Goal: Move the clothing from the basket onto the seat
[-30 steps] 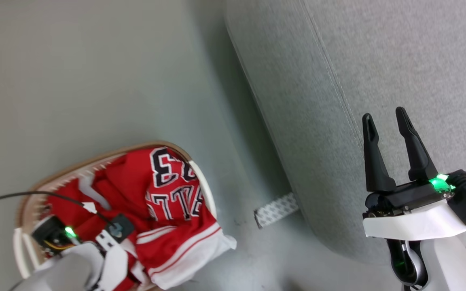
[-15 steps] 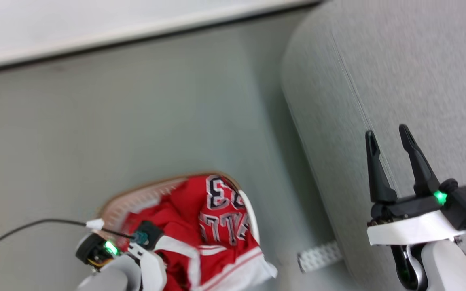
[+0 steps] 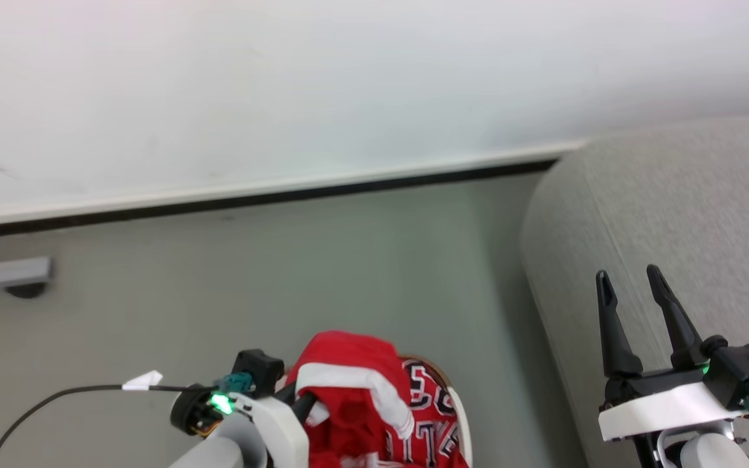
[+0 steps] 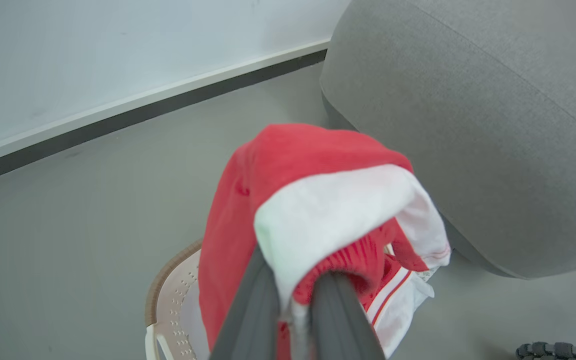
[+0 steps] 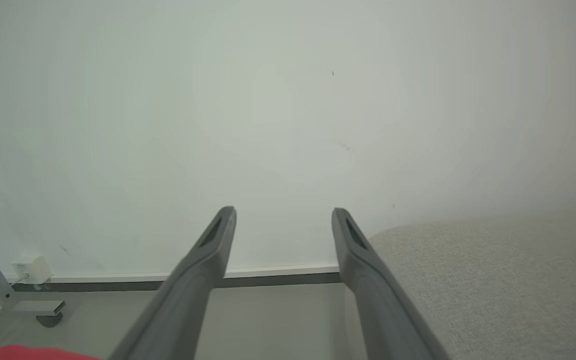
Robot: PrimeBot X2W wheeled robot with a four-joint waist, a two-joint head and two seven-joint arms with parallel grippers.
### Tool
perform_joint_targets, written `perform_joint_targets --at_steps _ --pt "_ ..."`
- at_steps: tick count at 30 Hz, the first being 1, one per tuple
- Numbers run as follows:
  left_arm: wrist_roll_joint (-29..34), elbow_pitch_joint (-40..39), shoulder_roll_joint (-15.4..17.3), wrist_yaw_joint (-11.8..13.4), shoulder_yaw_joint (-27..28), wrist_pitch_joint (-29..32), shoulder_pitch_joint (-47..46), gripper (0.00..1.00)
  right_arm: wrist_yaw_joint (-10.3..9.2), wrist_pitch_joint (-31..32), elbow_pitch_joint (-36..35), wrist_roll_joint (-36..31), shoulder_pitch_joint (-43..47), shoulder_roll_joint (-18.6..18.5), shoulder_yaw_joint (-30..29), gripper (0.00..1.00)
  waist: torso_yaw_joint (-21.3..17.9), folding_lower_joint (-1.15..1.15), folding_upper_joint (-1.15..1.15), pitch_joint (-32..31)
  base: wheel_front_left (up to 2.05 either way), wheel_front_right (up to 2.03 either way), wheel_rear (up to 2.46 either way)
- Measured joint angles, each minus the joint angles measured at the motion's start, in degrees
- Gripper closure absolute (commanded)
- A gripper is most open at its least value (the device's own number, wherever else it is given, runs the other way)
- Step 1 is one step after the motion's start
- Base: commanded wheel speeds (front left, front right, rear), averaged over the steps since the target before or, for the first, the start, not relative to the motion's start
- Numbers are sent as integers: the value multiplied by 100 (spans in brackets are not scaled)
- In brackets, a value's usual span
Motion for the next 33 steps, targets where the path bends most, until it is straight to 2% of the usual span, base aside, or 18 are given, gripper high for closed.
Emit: perform_joint_targets --at_steps 7,15,26,33 --pt "68 -1134 73 85 654 -2 248 100 0 0 36 -11 194 1 -2 0 383 0 0 -452 0 0 0" --pt "-22 -2126 92 124 1141 -2 270 100 0 0 -7 236 348 -1 181 0 543 1 0 -774 0 0 0" --pt "-392 -3085 193 212 1491 198 37 100 0 0 -24 305 376 2 545 0 607 1 0 -853 0 0 0" --pt "-309 -3388 327 407 1464 294 33 100 0 0 116 334 379 1 755 0 587 1 0 -857 0 0 0"
